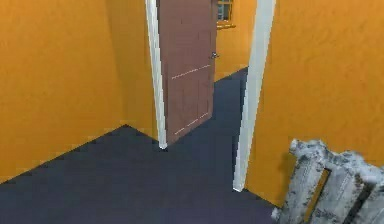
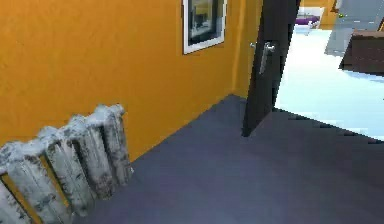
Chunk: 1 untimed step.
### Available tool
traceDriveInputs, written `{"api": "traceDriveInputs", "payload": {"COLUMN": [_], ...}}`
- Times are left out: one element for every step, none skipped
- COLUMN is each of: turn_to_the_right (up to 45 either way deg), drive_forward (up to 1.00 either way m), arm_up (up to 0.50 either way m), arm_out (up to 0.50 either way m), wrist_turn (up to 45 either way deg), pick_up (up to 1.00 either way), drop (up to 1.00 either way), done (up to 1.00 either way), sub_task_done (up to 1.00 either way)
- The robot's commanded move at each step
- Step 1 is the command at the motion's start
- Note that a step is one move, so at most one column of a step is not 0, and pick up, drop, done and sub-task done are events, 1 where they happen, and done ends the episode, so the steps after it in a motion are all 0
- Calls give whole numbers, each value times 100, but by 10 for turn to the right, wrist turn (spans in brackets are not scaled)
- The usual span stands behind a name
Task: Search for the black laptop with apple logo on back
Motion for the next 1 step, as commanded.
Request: {"api": "traceDriveInputs", "payload": {"turn_to_the_right": [0], "drive_forward": [100], "arm_up": [0], "arm_out": [0], "wrist_turn": [0], "pick_up": [0], "drop": [0], "done": [0], "sub_task_done": [0]}}
